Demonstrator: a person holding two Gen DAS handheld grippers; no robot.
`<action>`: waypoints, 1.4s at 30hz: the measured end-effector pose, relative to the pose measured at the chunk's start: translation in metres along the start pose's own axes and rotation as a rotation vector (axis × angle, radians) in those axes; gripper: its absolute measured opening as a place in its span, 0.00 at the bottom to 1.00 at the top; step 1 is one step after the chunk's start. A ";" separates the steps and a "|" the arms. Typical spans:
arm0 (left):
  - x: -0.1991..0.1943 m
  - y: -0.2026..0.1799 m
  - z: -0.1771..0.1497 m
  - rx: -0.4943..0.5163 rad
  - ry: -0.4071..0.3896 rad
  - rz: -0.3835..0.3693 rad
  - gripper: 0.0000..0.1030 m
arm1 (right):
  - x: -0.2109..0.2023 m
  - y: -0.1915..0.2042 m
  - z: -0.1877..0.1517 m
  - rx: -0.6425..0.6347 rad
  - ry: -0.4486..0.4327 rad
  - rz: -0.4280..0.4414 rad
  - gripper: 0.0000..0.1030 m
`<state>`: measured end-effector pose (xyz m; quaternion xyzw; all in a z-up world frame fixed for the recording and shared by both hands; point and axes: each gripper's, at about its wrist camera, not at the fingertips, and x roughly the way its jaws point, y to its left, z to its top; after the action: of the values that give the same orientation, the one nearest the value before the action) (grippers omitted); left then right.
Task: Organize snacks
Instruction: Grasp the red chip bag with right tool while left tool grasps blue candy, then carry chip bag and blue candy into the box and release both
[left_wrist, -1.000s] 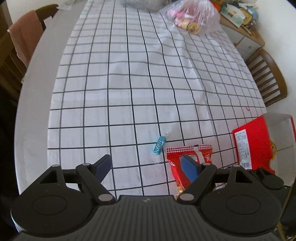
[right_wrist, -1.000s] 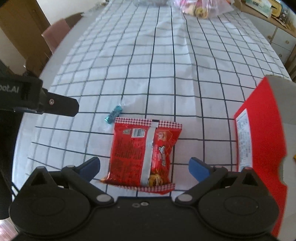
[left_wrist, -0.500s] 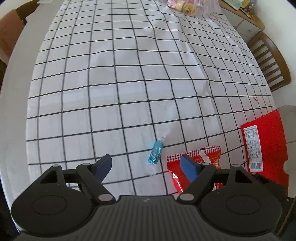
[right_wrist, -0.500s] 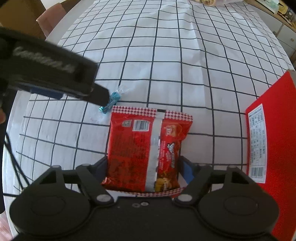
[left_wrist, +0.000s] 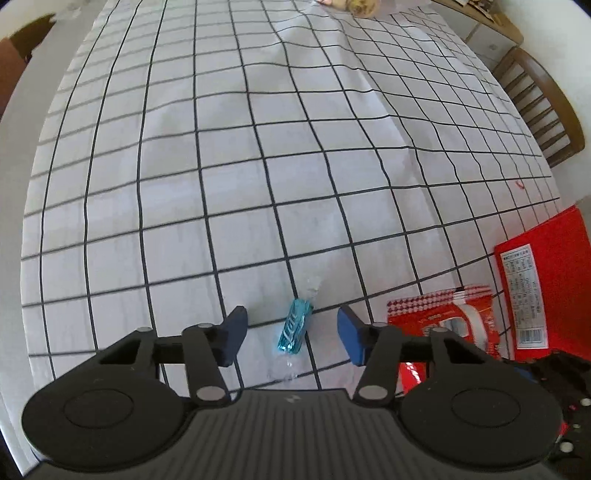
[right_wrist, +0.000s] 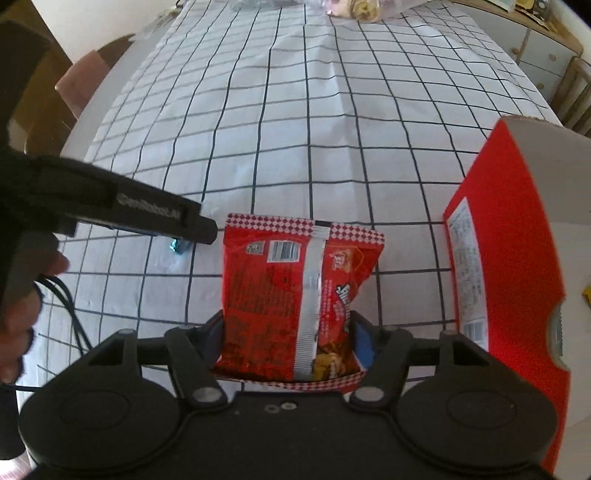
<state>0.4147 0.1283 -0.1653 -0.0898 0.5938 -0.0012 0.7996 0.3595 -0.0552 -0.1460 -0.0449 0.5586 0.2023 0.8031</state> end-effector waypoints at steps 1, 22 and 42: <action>0.000 -0.003 -0.001 0.014 -0.009 0.012 0.35 | -0.001 -0.002 0.000 0.003 -0.003 0.002 0.64; -0.048 -0.004 -0.014 -0.008 -0.115 0.006 0.12 | -0.054 -0.002 0.001 0.023 -0.115 0.021 0.64; -0.169 -0.061 -0.053 0.004 -0.229 -0.107 0.12 | -0.166 -0.043 -0.031 0.038 -0.269 0.041 0.64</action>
<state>0.3214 0.0790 -0.0103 -0.1191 0.4932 -0.0348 0.8610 0.2997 -0.1490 -0.0120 0.0091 0.4503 0.2124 0.8672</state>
